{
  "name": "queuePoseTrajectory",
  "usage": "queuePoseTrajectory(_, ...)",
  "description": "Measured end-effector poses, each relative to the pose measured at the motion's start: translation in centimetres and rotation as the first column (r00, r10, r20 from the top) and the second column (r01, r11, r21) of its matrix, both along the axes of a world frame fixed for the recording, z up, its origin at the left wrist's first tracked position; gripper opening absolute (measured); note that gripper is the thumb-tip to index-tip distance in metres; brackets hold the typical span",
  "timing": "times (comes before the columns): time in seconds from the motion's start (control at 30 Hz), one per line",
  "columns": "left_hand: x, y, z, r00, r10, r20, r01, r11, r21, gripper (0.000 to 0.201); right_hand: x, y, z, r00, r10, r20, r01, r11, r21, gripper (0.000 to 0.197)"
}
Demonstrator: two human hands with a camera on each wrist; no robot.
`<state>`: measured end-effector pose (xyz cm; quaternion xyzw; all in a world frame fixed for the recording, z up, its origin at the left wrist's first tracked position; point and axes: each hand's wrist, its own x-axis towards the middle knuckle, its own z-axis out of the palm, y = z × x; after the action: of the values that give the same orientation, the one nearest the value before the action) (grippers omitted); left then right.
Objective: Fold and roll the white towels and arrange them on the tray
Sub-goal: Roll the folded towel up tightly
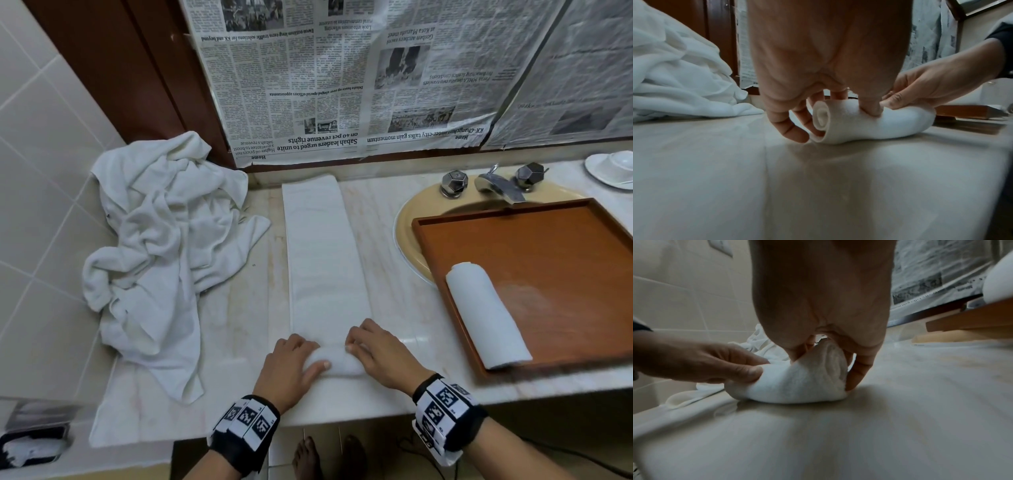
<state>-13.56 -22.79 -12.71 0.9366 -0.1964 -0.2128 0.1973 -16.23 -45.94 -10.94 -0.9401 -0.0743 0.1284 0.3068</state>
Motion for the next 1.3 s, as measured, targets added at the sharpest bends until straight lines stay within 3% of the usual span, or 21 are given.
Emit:
queuePoseTrajectory(0.13, 0.5, -0.2, -0.1, 0.995, 0.066, -0.077, -0.072, 0.994, -0.083, 0.057, -0.5, 0.5, -0.8, 0.952, 0.059, 0.301, 0.029, 0.96, -0.279, 0.009)
queuePoseTrajectory(0.23, 0.8, -0.1, -0.8, 0.989, 0.091, -0.12, -0.11, 0.98, -0.165, 0.057, -1.9, 1.6, -1.0, 0.897, 0.172, 0.407, -0.033, 0.944, -0.327, 0.021)
queuePoseTrajectory(0.37, 0.6, -0.4, -0.7, 0.994, 0.11, -0.025, -0.113, 0.985, -0.133, 0.041, -2.1, 0.9, -1.4, 0.938, 0.172, 0.302, -0.071, 0.945, -0.319, 0.042)
queuePoseTrajectory(0.47, -0.1, -0.3, -0.4, 0.988, 0.045, 0.145, -0.033, 0.996, -0.081, 0.048, -0.7, 0.4, -1.5, 0.983, 0.107, 0.149, -0.082, 0.983, -0.162, 0.052)
queuePoseTrajectory(0.57, -0.3, 0.0, -1.1, 0.978, -0.029, 0.208, 0.049, 0.995, -0.091, 0.056, 0.8, 0.1, -0.7, 0.999, 0.014, -0.032, -0.014, 1.0, 0.018, 0.07)
queuePoseTrajectory(0.67, 0.6, 0.2, -1.4, 0.987, 0.024, 0.159, -0.002, 0.99, -0.139, 0.071, 1.6, 0.1, -0.2, 0.992, 0.039, -0.119, -0.046, 0.997, -0.063, 0.059)
queuePoseTrajectory(0.8, 2.4, -0.2, -0.7, 1.0, 0.028, -0.012, -0.029, 0.992, -0.125, 0.056, 0.4, 1.0, -0.6, 0.979, 0.108, 0.172, -0.038, 0.929, -0.369, 0.043)
queuePoseTrajectory(0.9, 3.3, -0.4, -0.6, 0.996, 0.053, -0.069, -0.062, 0.99, -0.131, 0.062, -0.9, 1.5, -1.8, 0.944, 0.132, 0.303, -0.017, 0.935, -0.355, 0.045)
queuePoseTrajectory(0.97, 3.2, -0.2, -0.8, 0.992, 0.078, -0.103, -0.096, 0.977, -0.188, 0.069, -0.9, 1.3, -2.2, 0.943, 0.166, 0.289, -0.054, 0.932, -0.358, 0.046)
queuePoseTrajectory(1.03, 2.8, -0.3, -0.9, 0.994, 0.08, -0.074, -0.094, 0.973, -0.213, 0.058, -0.3, 1.0, -2.3, 0.956, 0.189, 0.226, -0.095, 0.924, -0.37, 0.042)
queuePoseTrajectory(1.2, 1.1, -0.1, -0.9, 0.977, 0.001, 0.214, 0.027, 0.992, -0.127, 0.062, 2.0, 0.4, -0.1, 0.979, 0.197, -0.06, -0.206, 0.937, -0.281, 0.065)
queuePoseTrajectory(1.3, 0.6, 0.3, -1.7, 0.968, -0.002, 0.251, 0.034, 0.992, -0.125, 0.066, 3.3, -0.1, 0.8, 0.956, 0.186, -0.225, -0.225, 0.961, -0.162, 0.045)
